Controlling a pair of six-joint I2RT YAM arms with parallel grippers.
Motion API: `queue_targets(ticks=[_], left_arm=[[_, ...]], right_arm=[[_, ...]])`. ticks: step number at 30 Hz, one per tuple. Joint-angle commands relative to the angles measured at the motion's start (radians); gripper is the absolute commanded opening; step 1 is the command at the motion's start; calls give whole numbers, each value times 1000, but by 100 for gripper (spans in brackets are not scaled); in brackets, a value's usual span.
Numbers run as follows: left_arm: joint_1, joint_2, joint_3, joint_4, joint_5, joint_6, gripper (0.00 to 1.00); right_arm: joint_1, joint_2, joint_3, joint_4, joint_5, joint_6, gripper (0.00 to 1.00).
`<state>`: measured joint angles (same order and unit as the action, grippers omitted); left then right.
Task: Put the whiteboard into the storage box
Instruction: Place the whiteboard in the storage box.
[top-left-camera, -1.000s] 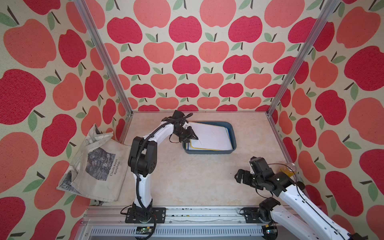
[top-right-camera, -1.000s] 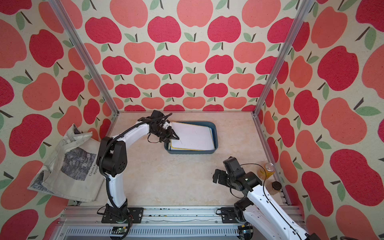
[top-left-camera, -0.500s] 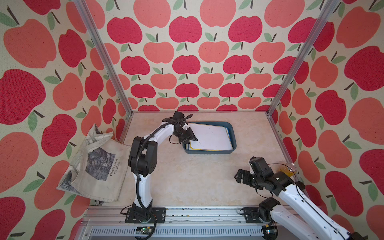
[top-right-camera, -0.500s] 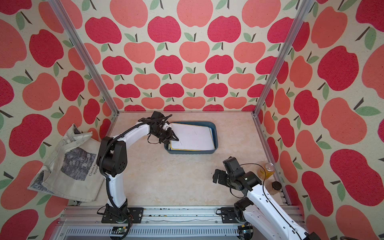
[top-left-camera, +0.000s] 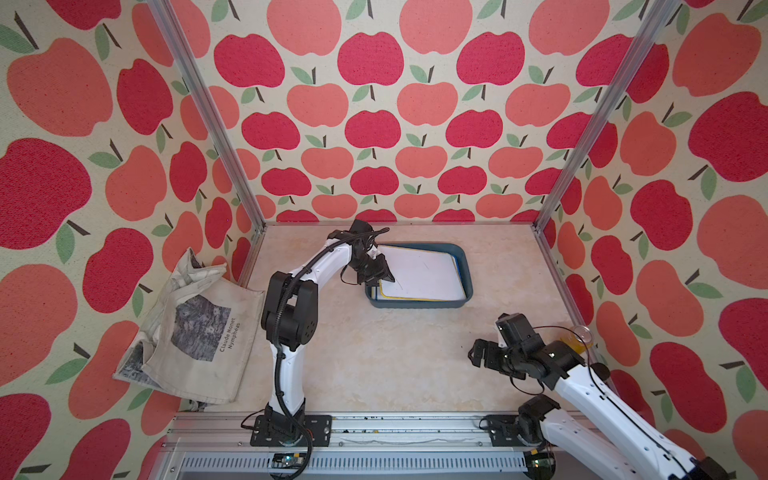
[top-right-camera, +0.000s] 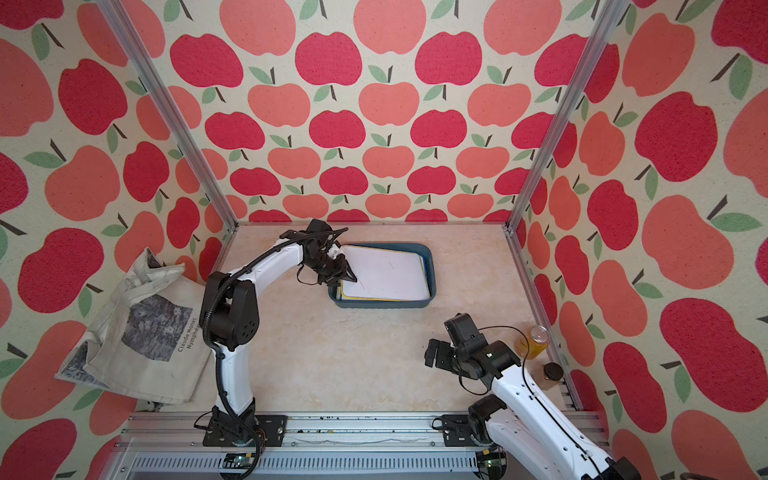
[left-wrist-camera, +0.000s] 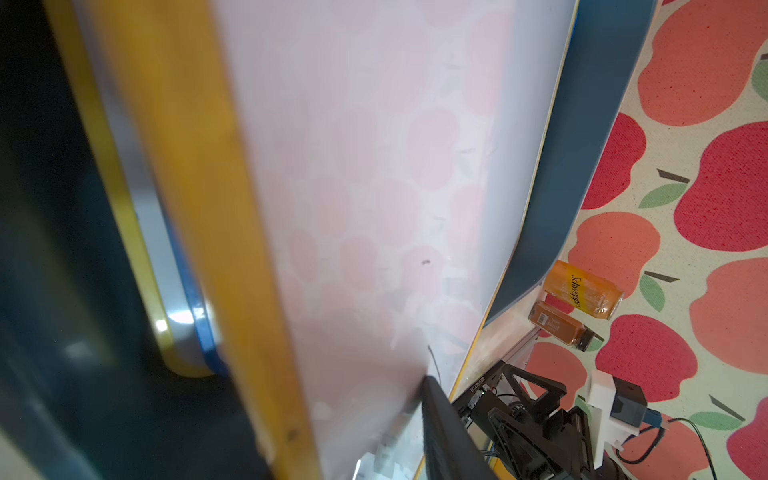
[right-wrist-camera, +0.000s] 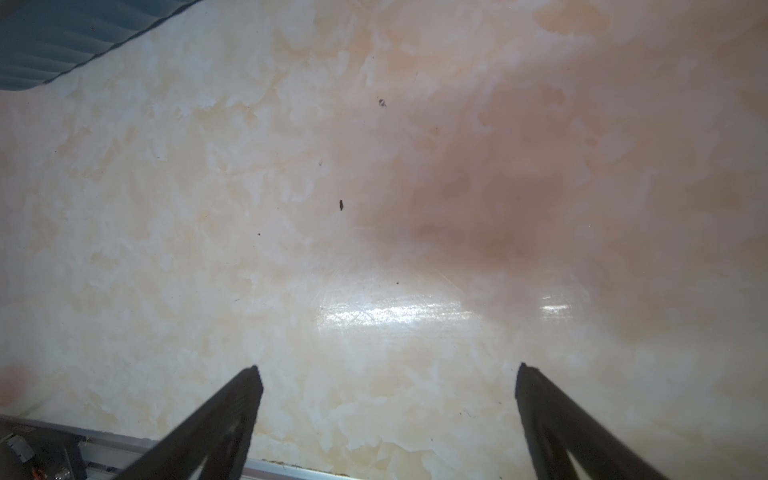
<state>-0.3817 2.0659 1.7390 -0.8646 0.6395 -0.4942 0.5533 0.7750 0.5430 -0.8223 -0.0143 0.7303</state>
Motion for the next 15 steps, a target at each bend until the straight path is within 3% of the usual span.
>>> queue_targets(ticks=[1, 15], left_arm=[[4, 35, 53, -64, -32, 41, 37], [13, 148, 241, -194, -75, 89, 37]], right_arm=[[-7, 7, -13, 11, -16, -20, 99], [-6, -3, -50, 28, -31, -6, 99]])
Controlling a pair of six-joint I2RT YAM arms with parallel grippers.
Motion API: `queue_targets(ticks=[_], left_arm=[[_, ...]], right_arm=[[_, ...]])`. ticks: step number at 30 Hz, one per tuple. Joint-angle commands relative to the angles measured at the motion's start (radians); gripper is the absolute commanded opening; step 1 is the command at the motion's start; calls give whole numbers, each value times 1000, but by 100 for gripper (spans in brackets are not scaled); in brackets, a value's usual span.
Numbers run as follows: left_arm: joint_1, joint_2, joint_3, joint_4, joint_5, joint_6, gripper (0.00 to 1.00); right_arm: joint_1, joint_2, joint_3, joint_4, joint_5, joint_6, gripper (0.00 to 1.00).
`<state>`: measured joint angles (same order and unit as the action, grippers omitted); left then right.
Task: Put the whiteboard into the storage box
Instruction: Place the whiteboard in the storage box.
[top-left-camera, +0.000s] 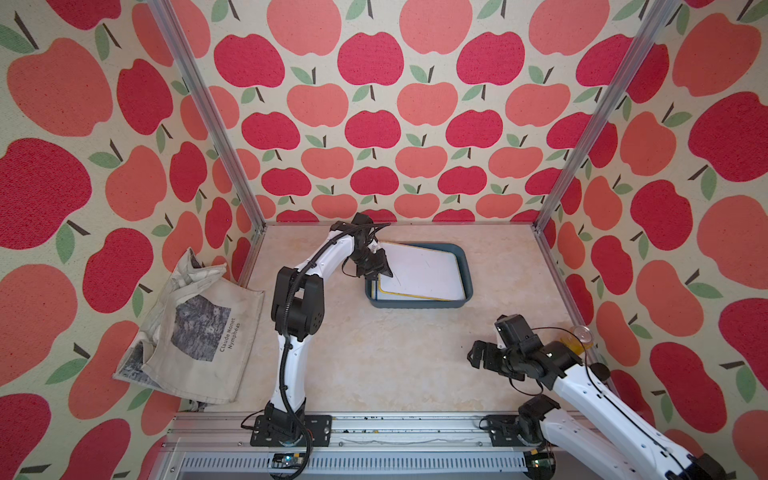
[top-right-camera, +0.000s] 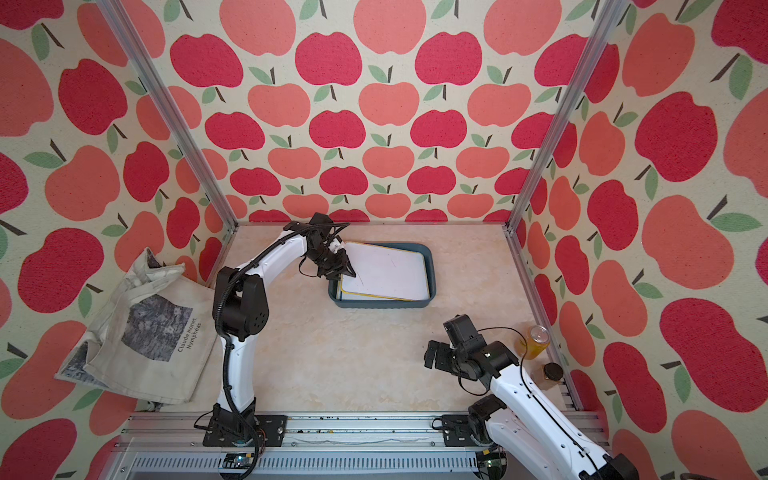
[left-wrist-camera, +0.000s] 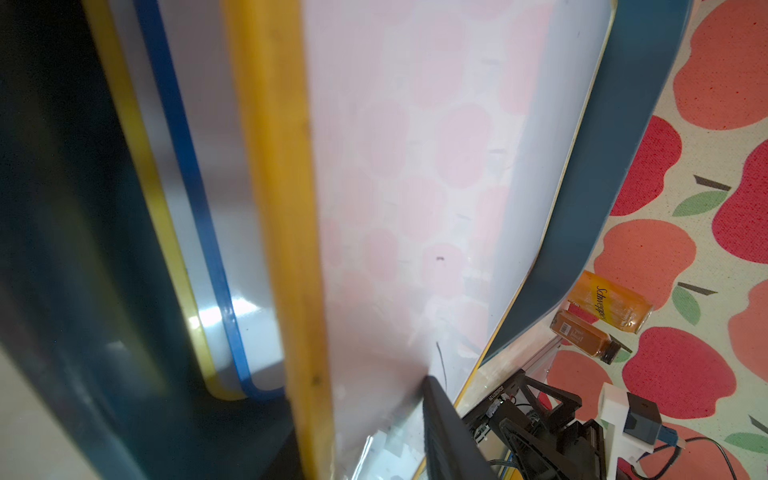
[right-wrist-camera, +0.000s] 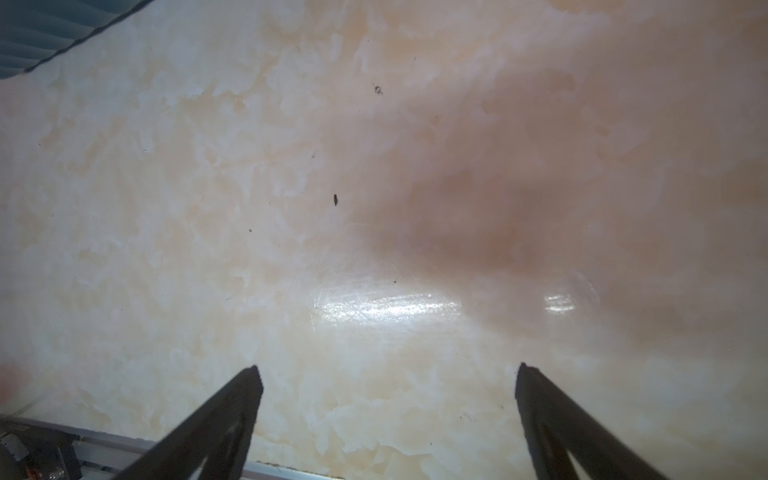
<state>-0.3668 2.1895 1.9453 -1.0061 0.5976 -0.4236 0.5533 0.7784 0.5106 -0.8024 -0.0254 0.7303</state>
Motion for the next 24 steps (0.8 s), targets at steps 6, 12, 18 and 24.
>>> queue_targets(ticks=[6, 12, 18, 24], left_arm=[[-4, 44, 29, -48, -28, 20, 37], [-4, 67, 32, -48, -56, 15, 37], [-7, 76, 47, -49, -91, 12, 37], [-13, 99, 76, -50, -90, 15, 37]], right_arm=[[-8, 5, -23, 29, -30, -3, 99], [-7, 14, -13, 27, -24, -11, 99], [-6, 19, -25, 44, -28, -9, 99], [-6, 30, -30, 59, -33, -9, 99]])
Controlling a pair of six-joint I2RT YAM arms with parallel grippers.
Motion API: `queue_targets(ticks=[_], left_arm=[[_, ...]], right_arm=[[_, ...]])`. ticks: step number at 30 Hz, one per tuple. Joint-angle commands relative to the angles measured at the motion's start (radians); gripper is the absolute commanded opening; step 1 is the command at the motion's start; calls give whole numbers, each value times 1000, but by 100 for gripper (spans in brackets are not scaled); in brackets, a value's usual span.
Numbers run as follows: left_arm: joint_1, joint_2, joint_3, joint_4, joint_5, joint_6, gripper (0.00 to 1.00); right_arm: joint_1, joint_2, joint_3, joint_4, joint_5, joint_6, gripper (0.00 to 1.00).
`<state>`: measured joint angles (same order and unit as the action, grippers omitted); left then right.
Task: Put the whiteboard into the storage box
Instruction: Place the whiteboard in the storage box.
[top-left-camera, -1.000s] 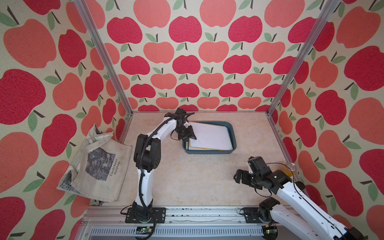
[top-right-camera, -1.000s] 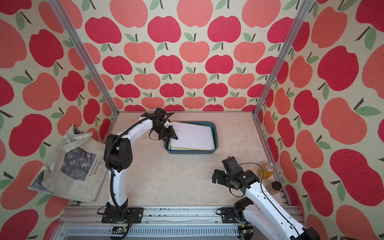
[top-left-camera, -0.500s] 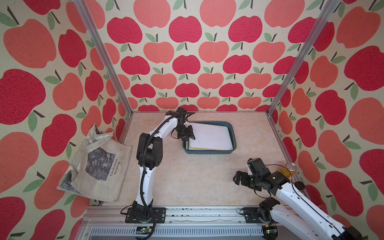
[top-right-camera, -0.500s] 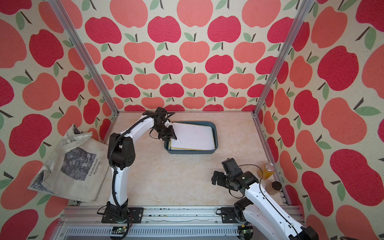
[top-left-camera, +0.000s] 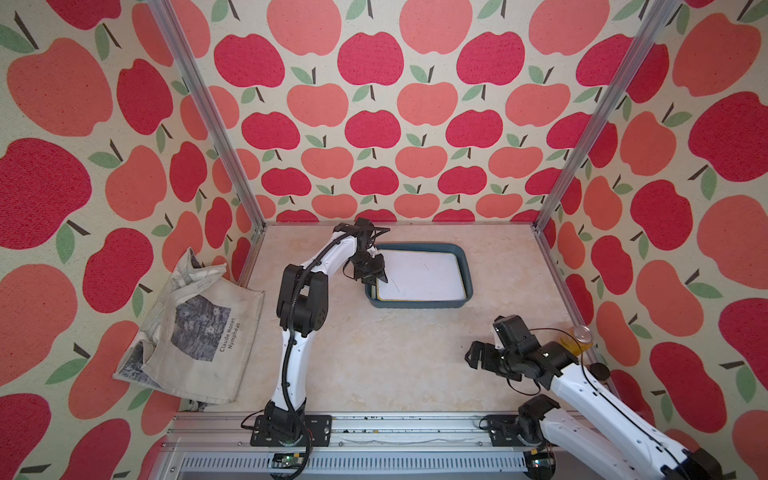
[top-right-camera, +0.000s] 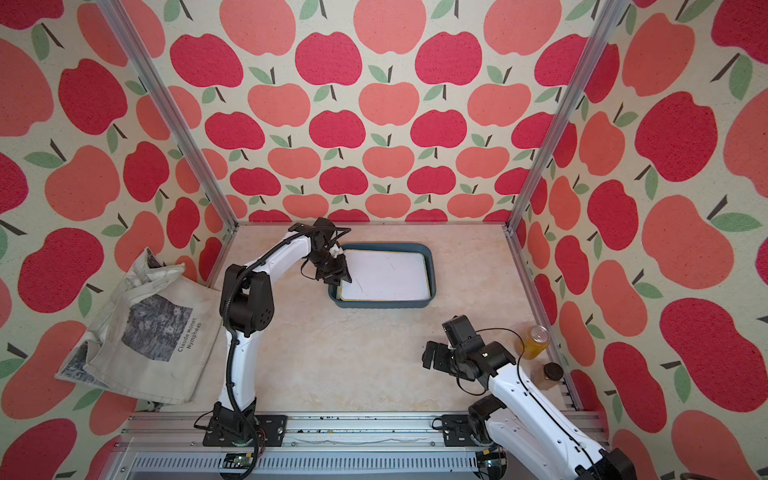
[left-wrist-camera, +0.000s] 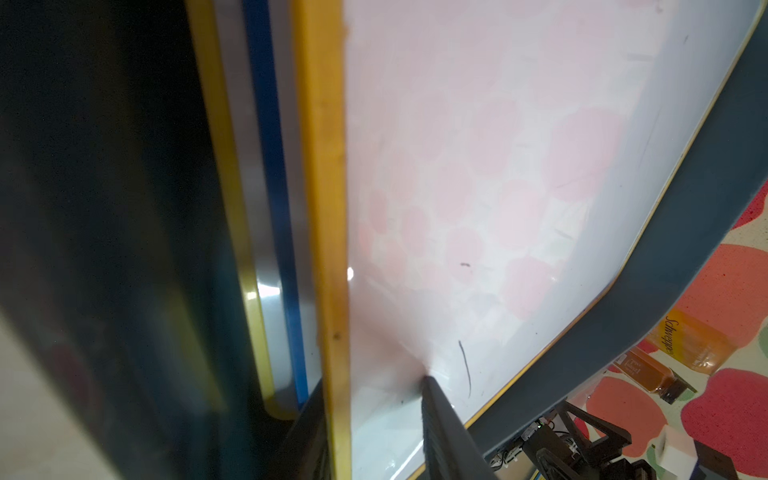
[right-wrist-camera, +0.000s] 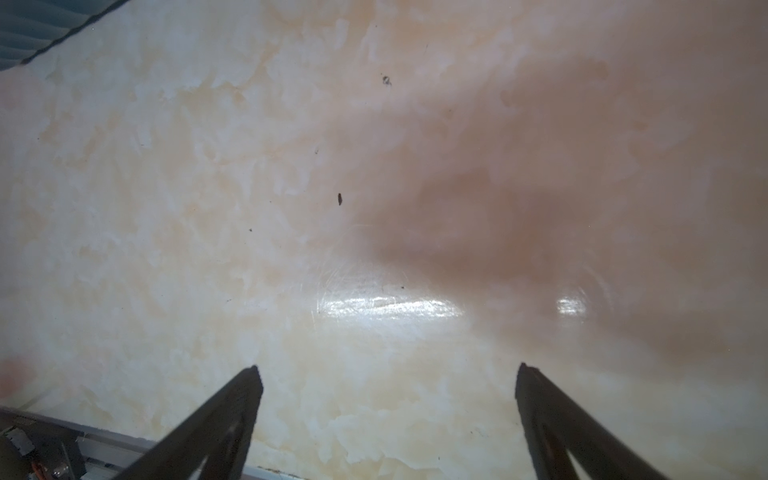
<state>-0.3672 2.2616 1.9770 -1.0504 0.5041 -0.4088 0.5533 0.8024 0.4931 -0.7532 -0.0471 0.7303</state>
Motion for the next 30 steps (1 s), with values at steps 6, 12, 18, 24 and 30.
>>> queue_targets(ticks=[6, 12, 18, 24, 30], left_arm=[[-24, 56, 77, 0, 22, -1, 37], [-29, 68, 95, -8, -7, 5, 37], [-35, 78, 112, -36, -74, 33, 37], [-49, 102, 131, -62, -118, 53, 37], [-71, 138, 170, -107, -191, 75, 36]], right_arm=[[-6, 17, -7, 12, -10, -18, 99], [-6, 17, -11, 13, -8, -18, 99], [-7, 17, -17, 22, -12, -12, 99], [-6, 21, -21, 28, -16, -9, 99], [-7, 21, -26, 32, -19, -6, 99]])
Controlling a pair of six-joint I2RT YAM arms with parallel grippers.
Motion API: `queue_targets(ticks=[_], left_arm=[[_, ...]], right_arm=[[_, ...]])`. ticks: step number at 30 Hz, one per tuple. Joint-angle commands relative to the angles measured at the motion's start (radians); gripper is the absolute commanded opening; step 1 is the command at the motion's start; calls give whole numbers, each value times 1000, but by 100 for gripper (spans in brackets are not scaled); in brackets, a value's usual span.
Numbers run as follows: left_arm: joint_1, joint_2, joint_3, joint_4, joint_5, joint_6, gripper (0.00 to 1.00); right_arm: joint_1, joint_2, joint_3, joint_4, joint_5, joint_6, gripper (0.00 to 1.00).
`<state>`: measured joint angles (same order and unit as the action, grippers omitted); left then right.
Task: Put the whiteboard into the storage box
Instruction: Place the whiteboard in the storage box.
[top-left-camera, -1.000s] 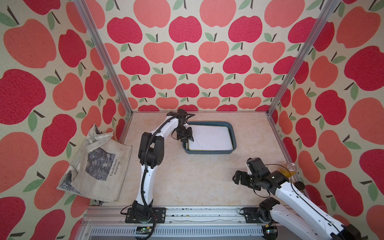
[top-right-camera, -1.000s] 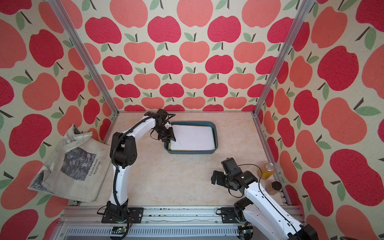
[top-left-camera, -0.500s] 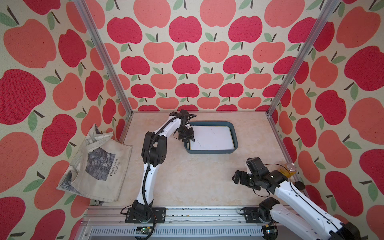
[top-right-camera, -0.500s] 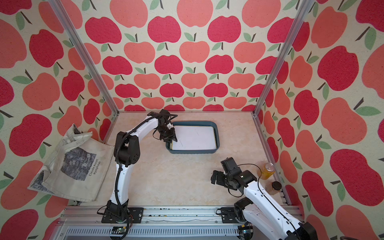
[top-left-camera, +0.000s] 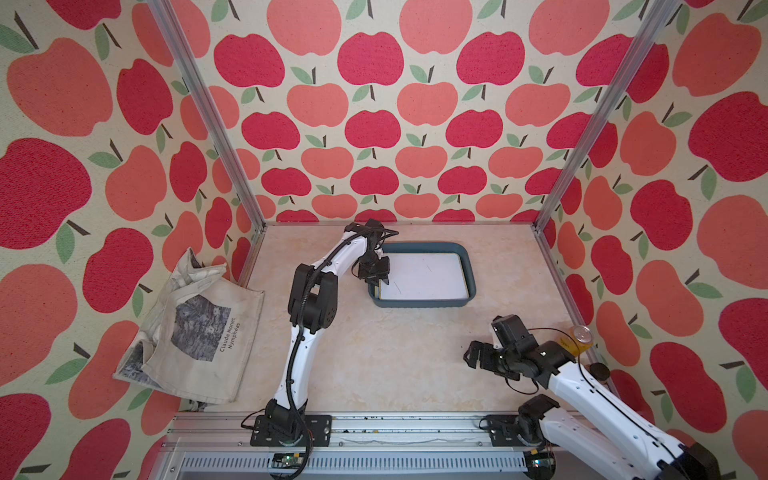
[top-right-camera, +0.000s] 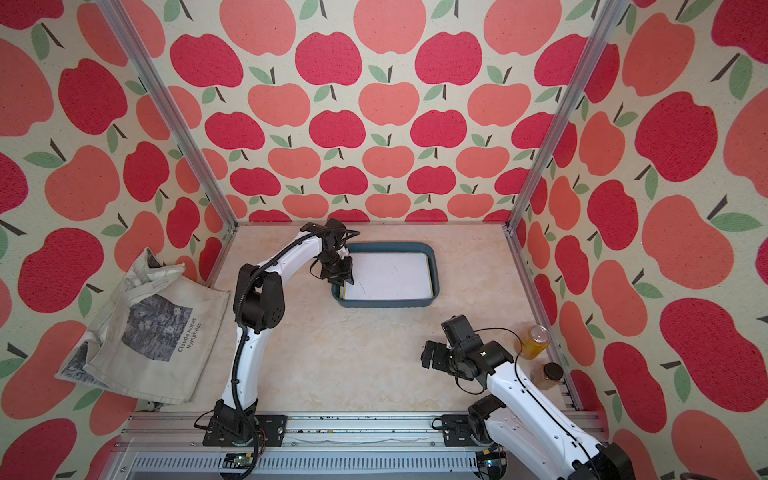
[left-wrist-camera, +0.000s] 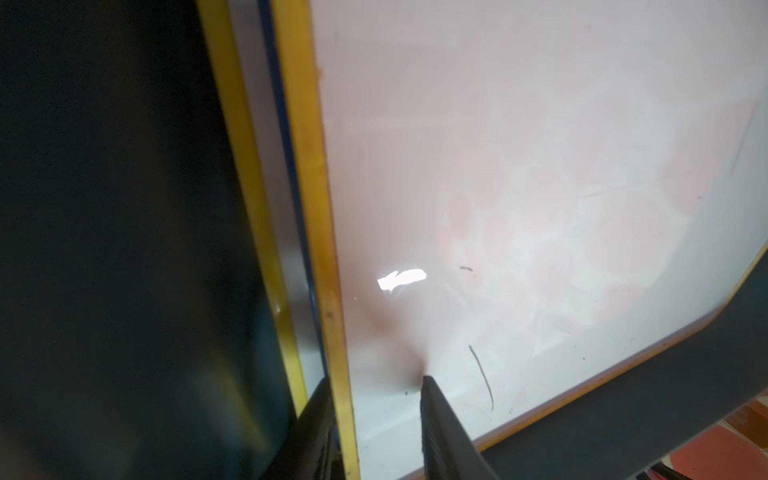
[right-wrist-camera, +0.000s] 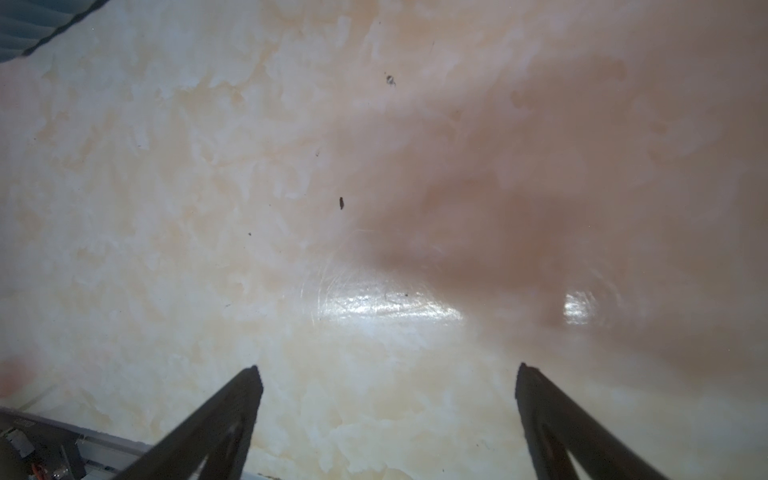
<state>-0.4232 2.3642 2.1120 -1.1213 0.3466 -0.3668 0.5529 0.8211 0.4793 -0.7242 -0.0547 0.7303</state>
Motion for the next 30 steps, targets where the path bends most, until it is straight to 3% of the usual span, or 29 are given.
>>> queue_targets(ticks=[1, 11, 20, 30], left_arm=[[-19, 40, 42, -42, -43, 35, 36], [-40, 71, 95, -88, -128, 42, 37], [-60, 131, 179, -195, -345, 89, 37], [-46, 73, 27, -139, -426, 100, 37]], right_arm=[[-6, 3, -14, 5, -11, -3, 99], [-5, 6, -15, 9, -13, -2, 99], [-7, 18, -11, 11, -15, -7, 99], [-6, 33, 1, 19, -17, -1, 99]])
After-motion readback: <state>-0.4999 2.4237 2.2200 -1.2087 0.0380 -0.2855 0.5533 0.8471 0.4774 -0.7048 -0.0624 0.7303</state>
